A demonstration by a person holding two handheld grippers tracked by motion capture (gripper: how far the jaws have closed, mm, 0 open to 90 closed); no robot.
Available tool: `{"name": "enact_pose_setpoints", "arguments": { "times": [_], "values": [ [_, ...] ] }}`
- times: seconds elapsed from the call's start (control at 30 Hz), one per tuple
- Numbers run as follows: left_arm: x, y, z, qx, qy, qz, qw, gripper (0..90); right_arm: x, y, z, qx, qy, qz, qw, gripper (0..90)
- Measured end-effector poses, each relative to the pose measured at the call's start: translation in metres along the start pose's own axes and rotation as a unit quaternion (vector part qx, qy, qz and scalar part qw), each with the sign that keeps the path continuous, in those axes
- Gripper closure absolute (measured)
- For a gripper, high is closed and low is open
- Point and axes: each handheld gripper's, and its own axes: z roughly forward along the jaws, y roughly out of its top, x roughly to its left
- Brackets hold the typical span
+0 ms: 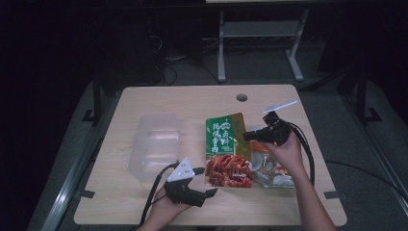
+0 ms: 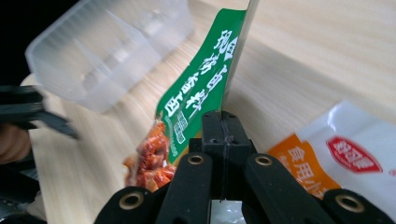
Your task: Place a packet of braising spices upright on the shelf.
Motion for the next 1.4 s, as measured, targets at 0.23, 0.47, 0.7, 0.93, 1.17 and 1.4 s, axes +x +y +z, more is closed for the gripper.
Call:
{"name": "enact_pose_setpoints", "arguments": {
  "times": [0.23,0.47,0.7,0.93,1.17,1.4],
  "values": [
    [0.017,0.017,0.024,-0.007,0.021,-0.053,0.9983,19.5,0.019,-0.003,-0.023,-0.043,0.003,-0.051,0.9978,90.0],
    [0.033,0.02,0.045,-0.018,0.043,-0.12,0.9917,18.1,0.016,-0.008,-0.036,-0.065,0.013,-0.055,0.9963,90.0],
    [0.05,0.018,0.061,-0.026,-0.013,-0.144,0.9891,26.0,0.027,-0.006,-0.043,-0.069,0.026,-0.084,0.9937,90.0],
    [0.063,0.015,0.061,-0.053,-0.065,-0.199,0.9764,62.2,0.026,-0.008,-0.045,-0.072,0.024,-0.086,0.9934,90.0],
    [0.05,0.024,0.051,-0.052,-0.017,-0.153,0.9867,84.0,0.02,-0.012,-0.046,-0.072,0.033,-0.076,0.9939,89.9],
    [0.046,0.027,0.044,-0.043,0.016,-0.113,0.9926,85.6,0.018,-0.014,-0.042,-0.055,0.029,-0.079,0.9949,84.8]
  ]
}}
